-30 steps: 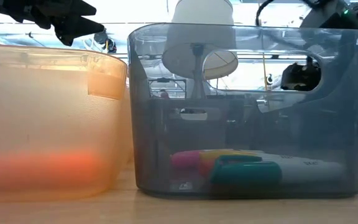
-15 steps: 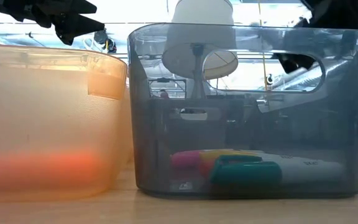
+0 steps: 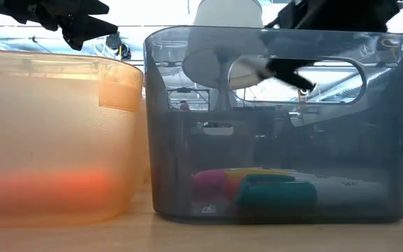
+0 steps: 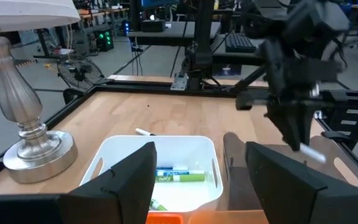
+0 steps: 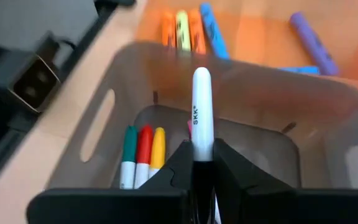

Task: Pick & Place Markers
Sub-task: Put the bottom black small highlighter pen into the black bin, then put the black small highlighter pen into the black bin

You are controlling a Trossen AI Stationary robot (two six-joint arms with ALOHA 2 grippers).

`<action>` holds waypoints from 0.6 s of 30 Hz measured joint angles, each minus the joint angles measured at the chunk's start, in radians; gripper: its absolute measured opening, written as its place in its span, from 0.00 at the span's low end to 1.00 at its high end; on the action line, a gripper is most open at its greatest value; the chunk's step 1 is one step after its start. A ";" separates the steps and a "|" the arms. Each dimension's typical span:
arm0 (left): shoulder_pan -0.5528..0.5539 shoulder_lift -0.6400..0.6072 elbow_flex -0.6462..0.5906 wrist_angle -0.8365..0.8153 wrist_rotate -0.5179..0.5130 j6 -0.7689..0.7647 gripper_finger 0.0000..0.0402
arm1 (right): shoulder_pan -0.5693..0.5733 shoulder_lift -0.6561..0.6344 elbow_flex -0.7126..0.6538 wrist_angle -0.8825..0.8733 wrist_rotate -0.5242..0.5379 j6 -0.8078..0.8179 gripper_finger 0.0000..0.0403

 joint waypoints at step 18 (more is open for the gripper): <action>0.000 0.000 0.000 -0.001 0.000 0.000 0.62 | -0.021 0.099 0.081 -0.094 -0.104 0.016 0.16</action>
